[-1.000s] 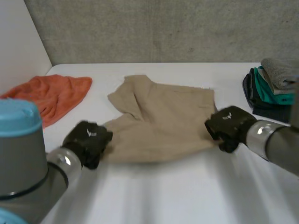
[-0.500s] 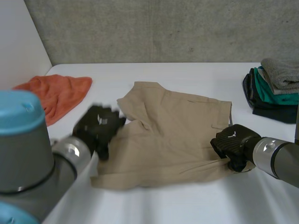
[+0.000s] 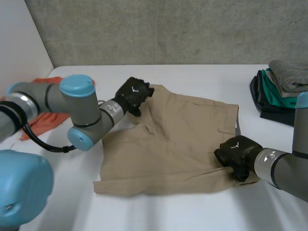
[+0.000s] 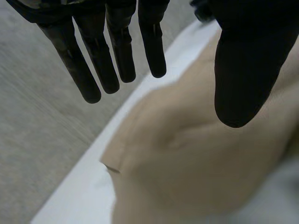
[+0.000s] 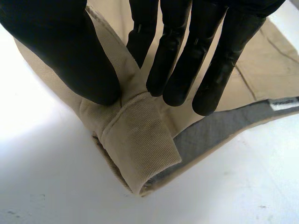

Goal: Fold the laundry.

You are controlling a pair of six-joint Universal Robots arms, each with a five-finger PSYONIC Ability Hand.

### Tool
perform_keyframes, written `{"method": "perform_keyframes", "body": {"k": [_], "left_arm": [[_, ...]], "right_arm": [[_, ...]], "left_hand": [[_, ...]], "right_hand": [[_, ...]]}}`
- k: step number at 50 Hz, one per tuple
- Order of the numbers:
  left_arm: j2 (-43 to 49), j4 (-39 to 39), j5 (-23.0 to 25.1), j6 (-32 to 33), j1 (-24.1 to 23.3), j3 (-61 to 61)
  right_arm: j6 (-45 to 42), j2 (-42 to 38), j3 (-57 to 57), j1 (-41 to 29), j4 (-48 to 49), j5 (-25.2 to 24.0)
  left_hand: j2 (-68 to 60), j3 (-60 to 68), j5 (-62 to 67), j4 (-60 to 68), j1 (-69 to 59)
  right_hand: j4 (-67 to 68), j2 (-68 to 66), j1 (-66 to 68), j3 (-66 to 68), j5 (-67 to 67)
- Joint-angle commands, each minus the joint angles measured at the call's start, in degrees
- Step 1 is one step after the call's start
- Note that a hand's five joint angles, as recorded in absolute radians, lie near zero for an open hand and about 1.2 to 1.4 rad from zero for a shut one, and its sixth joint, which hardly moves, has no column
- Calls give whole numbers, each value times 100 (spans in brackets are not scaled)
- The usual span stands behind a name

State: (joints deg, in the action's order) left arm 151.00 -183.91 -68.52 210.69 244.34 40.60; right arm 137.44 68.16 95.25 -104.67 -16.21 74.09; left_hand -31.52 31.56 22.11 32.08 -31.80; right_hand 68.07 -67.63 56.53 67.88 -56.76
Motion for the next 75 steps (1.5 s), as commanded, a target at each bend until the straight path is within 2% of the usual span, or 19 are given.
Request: {"method": "perform_keyframes", "body": {"k": [1, 3, 6, 10, 11, 15, 18, 26, 41, 43, 44, 50, 54, 56, 63, 67, 75], "left_arm": [[711, 593, 14, 807, 105, -693], [781, 602, -3, 939, 114, -720], [878, 602, -73, 974, 132, -781], [879, 602, -231, 983, 132, -799], [835, 584, -397, 1027, 132, -773], [625, 471, -959, 1106, 123, -545], [213, 199, -1198, 1255, 123, -81], [-544, -382, -1321, 1388, 123, 1142], [-950, -400, -1620, 1370, 123, 1881], [-976, -400, -1638, 1361, 123, 1943], [-1028, -400, -1664, 1352, 114, 2004], [-1274, -392, -1998, 1326, 53, 2171], [-1775, -356, -2314, 1230, 35, 2496], [-2335, -348, -2367, 1046, 26, 2898], [-3917, -225, -2350, 115, -44, 4567], [-4577, 12, -2289, -202, -88, 5517], [-4984, 505, -2139, -484, -281, 6733]], "right_arm": [[2, -110, 37, 34, 74, 0], [-6, -137, 37, 43, 83, -9], [-6, -137, 29, 51, 100, 0], [2, -137, 29, 52, 118, 0], [2, -137, 29, 52, 109, 0], [2, -137, 29, 60, 118, 0], [2, -128, 29, 60, 118, 0], [-7, -128, 37, 52, 109, 0], [2, -137, 90, -1, 118, 0], [2, -137, 90, -1, 118, 0], [2, -137, 90, -1, 118, 0], [125, -128, 81, 34, 249, 0], [257, -119, 73, 43, 320, 0], [310, -119, 64, 34, 329, -9], [538, -119, 72, 34, 504, 0], [749, -119, 73, 43, 654, 17], [899, -119, 81, 43, 715, 17]], "left_hand": [[-544, 540, 485, 488, -516], [-577, 573, 518, 522, -550], [-1566, 1563, 1507, 1511, -1539], [-4204, 4200, 4145, 4149, -4177], [-4841, 4838, 4782, 4786, -4814], [-4848, 4844, 4789, 4792, -4820], [-4848, 4844, 4789, 4792, -4820], [-4848, 4844, 4789, 4792, -4820], [-4848, 4844, 4789, 4792, -4820], [-3664, 3660, 3605, 3608, -3636], [-2240, 2237, 2181, 2185, -2213], [-546, 542, 487, 490, -518], [-393, 389, 334, 337, -365], [-292, 288, 233, 237, -265], [-359, 355, 300, 303, -331], [-409, 405, 350, 354, -382], [-392, 389, 333, 337, -365]], "right_hand": [[1193, -1237, 2347, 1212, -1324], [1193, -1237, 2347, 1212, -1324], [1193, -1237, 2347, 1212, -1324], [1193, -1237, 2347, 1212, -1324], [1193, -1237, 2347, 1212, -1324], [1193, -1237, 2347, 1212, -1324], [1193, -1237, 2347, 1212, -1324], [1193, -1237, 2347, 1212, -1324], [1193, -1237, 2347, 1212, -1324], [1193, -1237, 2347, 1212, -1324], [1193, -1237, 2347, 1212, -1324], [1193, -1237, 2347, 1212, -1324], [1193, -1237, 2347, 1212, -1324], [1193, -1237, 2347, 1212, -1324], [1193, -1237, 2347, 1212, -1324], [1193, -1237, 2347, 1212, -1324], [1193, -1237, 2347, 1212, -1324]]}}
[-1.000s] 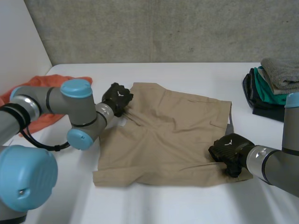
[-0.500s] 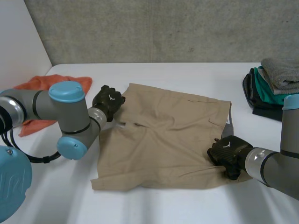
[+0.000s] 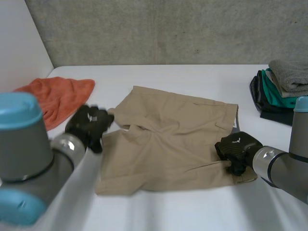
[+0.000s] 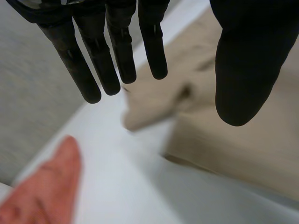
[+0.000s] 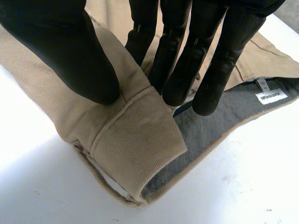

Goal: Fold the laundry.

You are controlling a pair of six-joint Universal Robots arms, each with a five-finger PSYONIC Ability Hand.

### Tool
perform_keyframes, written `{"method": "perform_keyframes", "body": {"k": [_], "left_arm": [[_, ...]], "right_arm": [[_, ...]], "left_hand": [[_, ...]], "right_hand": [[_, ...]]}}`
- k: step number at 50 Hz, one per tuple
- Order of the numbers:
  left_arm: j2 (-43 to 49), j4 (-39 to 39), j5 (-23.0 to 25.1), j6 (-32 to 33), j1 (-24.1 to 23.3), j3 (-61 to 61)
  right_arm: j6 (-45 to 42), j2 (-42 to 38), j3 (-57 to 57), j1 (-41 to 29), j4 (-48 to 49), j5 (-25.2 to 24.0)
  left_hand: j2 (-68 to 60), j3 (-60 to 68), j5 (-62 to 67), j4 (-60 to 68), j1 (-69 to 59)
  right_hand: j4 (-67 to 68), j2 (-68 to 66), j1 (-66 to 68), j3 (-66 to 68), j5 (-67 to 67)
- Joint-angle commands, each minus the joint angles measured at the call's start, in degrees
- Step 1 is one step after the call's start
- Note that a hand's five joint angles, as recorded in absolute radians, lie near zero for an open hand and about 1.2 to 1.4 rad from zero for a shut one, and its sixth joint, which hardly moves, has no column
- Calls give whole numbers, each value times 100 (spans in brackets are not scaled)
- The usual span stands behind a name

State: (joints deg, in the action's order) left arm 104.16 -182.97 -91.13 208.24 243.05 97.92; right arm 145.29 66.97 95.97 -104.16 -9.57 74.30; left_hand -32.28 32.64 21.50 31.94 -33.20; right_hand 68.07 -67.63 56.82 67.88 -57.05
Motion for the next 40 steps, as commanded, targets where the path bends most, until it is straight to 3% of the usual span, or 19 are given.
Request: {"method": "perform_keyframes", "body": {"k": [1, 9, 12, 14, 15, 18, 21, 31, 37, 40], "left_arm": [[-291, 446, 131, -284, -170, 1062], [-195, 465, 227, -785, -373, 1106], [68, 324, 219, -794, -364, 966], [288, 271, 210, -785, -390, 843], [480, 236, 192, -768, -425, 721], [683, 227, 157, -724, -425, 562], [737, 174, 157, -724, -399, 404], [1088, -107, -211, -601, -311, -159], [1203, -116, -353, -363, -311, -318], [1212, -63, -344, -337, -372, -283]], "right_arm": [[122, 0, 9, -8, 51, -4], [158, 0, 27, -26, 113, 23], [184, 9, 36, -17, 139, 23], [219, 44, 36, -8, 131, 23], [228, 52, 36, -8, 113, 23], [176, 88, 70, 1, 26, 40], [96, 166, 193, 18, -228, -29], [-816, 299, 475, 19, -643, -4], [-1038, 299, 536, 18, -660, 23], [-1055, 299, 537, 27, -582, 23]], "left_hand": [[-317, 281, 394, 351, -225], [-887, 850, 964, 920, -795], [-2700, 2664, 2778, 2734, -2608], [-4579, 4542, 4656, 4612, -4487], [-4770, 4734, 4848, 4804, -4678], [-4772, 4736, 4850, 4806, -4680], [-4772, 4736, 4850, 4806, -4680], [-4772, 4736, 4850, 4806, -4680], [-4772, 4736, 4850, 4806, -4680], [-4772, 4736, 4850, 4806, -4680]], "right_hand": [[1193, -1237, 2318, 1212, -1295], [1193, -1237, 2318, 1212, -1295], [1193, -1237, 2318, 1212, -1295], [1166, -1209, 2291, 1185, -1267], [50, -93, 1175, 69, -151], [-2478, 2434, -1353, -2459, 2377], [-3238, 3195, -2114, -3220, 3137], [-3577, 3533, -2452, -3558, 3476], [-2775, 2731, -1650, -2756, 2673], [433, -476, 1558, 452, -534]]}}
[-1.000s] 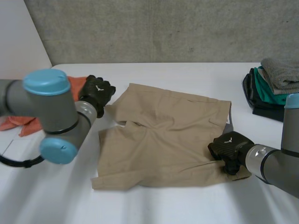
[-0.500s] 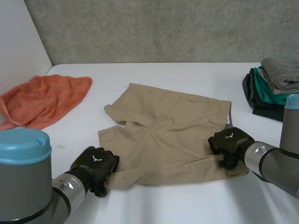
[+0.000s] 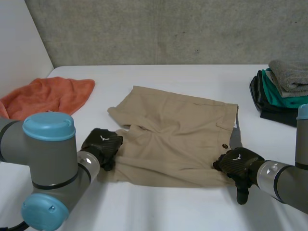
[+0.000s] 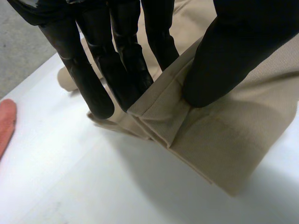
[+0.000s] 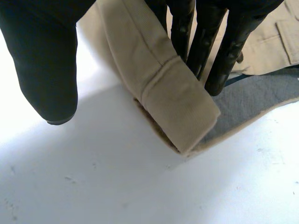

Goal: Fold the laundry.

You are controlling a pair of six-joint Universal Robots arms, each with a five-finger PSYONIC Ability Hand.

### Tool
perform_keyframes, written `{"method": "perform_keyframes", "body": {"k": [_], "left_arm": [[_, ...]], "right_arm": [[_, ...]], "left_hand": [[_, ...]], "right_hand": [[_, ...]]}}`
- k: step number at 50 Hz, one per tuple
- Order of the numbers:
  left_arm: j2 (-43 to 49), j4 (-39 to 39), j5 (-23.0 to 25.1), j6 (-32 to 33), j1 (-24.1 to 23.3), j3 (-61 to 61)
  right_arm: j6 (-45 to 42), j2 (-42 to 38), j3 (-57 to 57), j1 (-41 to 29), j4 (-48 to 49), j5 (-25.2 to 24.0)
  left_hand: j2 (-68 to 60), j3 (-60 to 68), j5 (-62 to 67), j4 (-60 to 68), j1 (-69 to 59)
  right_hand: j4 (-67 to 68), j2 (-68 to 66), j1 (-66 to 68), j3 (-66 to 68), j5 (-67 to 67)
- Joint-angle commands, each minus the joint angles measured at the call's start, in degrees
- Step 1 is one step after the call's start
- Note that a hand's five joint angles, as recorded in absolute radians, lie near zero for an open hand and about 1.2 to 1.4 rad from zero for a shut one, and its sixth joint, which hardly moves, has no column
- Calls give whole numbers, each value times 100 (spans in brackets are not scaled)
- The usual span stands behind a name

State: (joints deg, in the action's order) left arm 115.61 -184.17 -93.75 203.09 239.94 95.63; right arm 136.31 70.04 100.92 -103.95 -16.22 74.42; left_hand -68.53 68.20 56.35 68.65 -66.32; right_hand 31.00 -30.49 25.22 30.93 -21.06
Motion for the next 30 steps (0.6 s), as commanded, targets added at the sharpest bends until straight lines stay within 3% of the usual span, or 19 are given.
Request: {"method": "perform_keyframes", "body": {"k": [1, 6, 11, 16, 19, 23, 30], "left_arm": [[41, 74, -82, 178, -79, -36], [-301, 381, -65, 388, -193, 298], [-1294, 1216, -47, 1197, -377, 869], [-1891, 2137, 58, 1838, -657, 1230], [-1945, 2333, 120, 1901, -843, 1204], [-1762, 2185, 120, 1954, -922, 871], [-567, 1245, -73, 1971, -923, -763]], "right_arm": [[-166, -17, 25, -2, 101, 11], [-183, 53, 86, 32, 49, 38], [-341, 746, 253, 173, -188, 73], [-972, 1275, 323, 349, -1222, 73], [-1185, 1293, 262, 454, -1629, -14], [-1186, 1205, -54, 481, -1657, -33], [-545, 353, -871, 455, -989, -6]], "left_hand": [[-1147, 1180, 1365, 1135, -1368], [-1147, 1180, 1365, 1135, -1368], [-1147, 1180, 1365, 1135, -1368], [-1147, 1180, 1365, 1135, -1368], [-1147, 1180, 1365, 1135, -1368], [-1147, 1180, 1365, 1135, -1368], [-1147, 1180, 1365, 1135, -1368]], "right_hand": [[4893, -4943, 5470, 4900, -4887], [4900, -4951, 5478, 4907, -4894], [4900, -4951, 5478, 4907, -4894], [4900, -4951, 5478, 4907, -4894], [4900, -4951, 5478, 4907, -4894], [4900, -4951, 5478, 4907, -4894], [4900, -4951, 5478, 4907, -4894]]}}
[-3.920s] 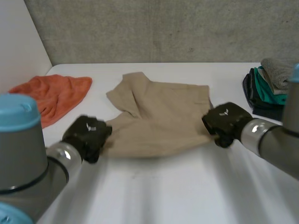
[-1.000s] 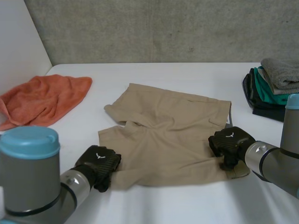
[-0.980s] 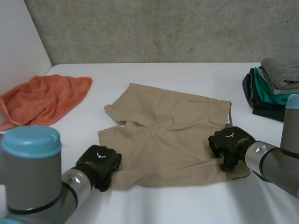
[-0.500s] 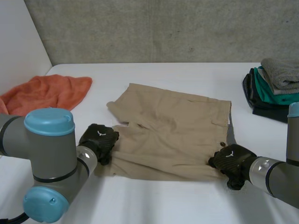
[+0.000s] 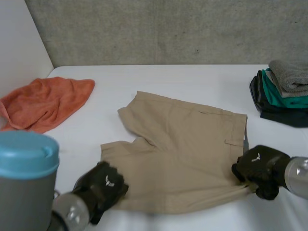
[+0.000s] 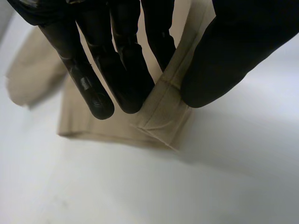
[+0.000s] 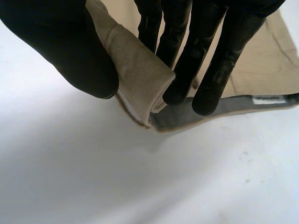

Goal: Fold the laundry.

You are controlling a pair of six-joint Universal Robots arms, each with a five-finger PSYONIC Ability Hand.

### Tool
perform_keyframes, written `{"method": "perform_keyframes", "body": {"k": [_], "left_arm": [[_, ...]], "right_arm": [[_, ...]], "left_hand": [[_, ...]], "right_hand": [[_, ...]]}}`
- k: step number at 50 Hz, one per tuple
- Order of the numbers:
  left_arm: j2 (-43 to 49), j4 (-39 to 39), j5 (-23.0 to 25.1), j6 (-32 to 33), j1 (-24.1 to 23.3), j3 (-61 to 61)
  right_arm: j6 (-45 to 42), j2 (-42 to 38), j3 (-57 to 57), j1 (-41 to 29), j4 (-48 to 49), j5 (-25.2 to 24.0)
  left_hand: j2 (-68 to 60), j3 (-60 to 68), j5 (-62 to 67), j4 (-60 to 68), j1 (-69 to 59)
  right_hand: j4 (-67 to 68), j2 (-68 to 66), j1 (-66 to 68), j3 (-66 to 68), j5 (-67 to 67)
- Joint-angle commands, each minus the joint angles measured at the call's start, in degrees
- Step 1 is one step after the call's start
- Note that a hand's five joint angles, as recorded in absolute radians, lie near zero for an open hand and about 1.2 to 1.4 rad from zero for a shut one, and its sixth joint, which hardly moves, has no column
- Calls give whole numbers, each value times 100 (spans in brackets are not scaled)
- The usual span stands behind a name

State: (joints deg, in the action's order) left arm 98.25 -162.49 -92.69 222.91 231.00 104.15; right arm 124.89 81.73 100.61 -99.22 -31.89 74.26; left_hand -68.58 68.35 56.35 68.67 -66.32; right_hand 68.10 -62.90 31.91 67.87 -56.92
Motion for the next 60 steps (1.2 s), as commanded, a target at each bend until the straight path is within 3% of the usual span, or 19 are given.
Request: {"method": "perform_keyframes", "body": {"k": [1, 7, 12, 19, 25, 26, 27, 28, 29, 33, 38, 42, 49, 56, 60], "left_arm": [[1431, -1177, -258, -10, -29, -2009], [2531, -2443, -355, 130, 59, -3505], [3751, -3436, -347, 717, 323, -4699], [5402, -3851, -364, 1000, 402, -6525], [6564, -3983, -119, 1000, 455, -7934], [6662, -4027, -22, 1000, 446, -8024], [6716, -4079, 57, 992, 446, -8042], [6803, -4254, 189, 992, 446, -8068], [6821, -4360, 242, 992, 437, -8069], [6760, -4520, 208, 983, 367, -7937], [5892, -4537, -143, 913, 314, -6972], [4882, -4607, -276, 597, 358, -5707], [3344, -4467, -329, -115, 446, -3642], [2226, -4063, -276, -949, 481, -2252], [2093, -3940, -258, -1354, 499, -1935]], "right_arm": [[772, -939, -1033, -18, 683, 10], [1265, -1405, -1781, -27, 1228, 89], [1503, -2046, -2440, -97, 2229, 431], [1398, -3064, -3099, -466, 3915, 976], [1371, -3961, -3425, -528, 5269, 1046], [1362, -4059, -3478, -528, 5429, 1073], [1354, -4130, -3513, -528, 5509, 1091], [1345, -4278, -3618, -537, 5640, 1187], [1345, -4323, -3671, -537, 5694, 1275], [1380, -4245, -3733, -590, 5712, 1855], [1529, -3385, -3330, -616, 5160, 1970], [1950, -2690, -2943, -537, 4184, 1672], [3215, -1811, -2232, -275, 2251, 592], [3209, -1503, -1116, 236, 2414, -297], [3077, -1502, -676, 315, 3055, -307]], "left_hand": [[-1142, 1165, 1365, 1133, -1368], [-1142, 1165, 1365, 1133, -1368], [-1142, 1165, 1365, 1133, -1368], [-1142, 1165, 1365, 1133, -1368], [-1142, 1165, 1365, 1133, -1368], [-828, 851, 1051, 819, -1054], [324, -301, -102, -334, 98], [3084, -3060, -2861, -3093, 2857], [3944, -3921, -3721, -3953, 3718], [5514, -5490, -5291, -5523, 5288], [5719, -5696, -5496, -5728, 5493], [5736, -5712, -5513, -5745, 5509], [5635, -5612, -5412, -5644, 5409], [5635, -5611, -5412, -5644, 5409], [5601, -5578, -5378, -5610, 5375]], "right_hand": [[1190, -1710, 4809, 1213, -1308], [1190, -1710, 4809, 1213, -1308], [1190, -1710, 4809, 1213, -1308], [1190, -1710, 4809, 1213, -1308], [1190, -1710, 4809, 1213, -1308], [-536, 16, 3083, -513, 418], [-1919, 1399, 1701, -1895, 1801], [-4881, 4361, -1261, -4857, 4762], [-5293, 4773, -1674, -5269, 5175], [-5810, 5290, -2191, -5787, 5692], [-5810, 5290, -2191, -5787, 5692], [-5810, 5290, -2191, -5787, 5692], [-5553, 5033, -1933, -5529, 5435], [-4608, 4088, -988, -4584, 4489], [-4625, 4104, -1005, -4601, 4506]]}}
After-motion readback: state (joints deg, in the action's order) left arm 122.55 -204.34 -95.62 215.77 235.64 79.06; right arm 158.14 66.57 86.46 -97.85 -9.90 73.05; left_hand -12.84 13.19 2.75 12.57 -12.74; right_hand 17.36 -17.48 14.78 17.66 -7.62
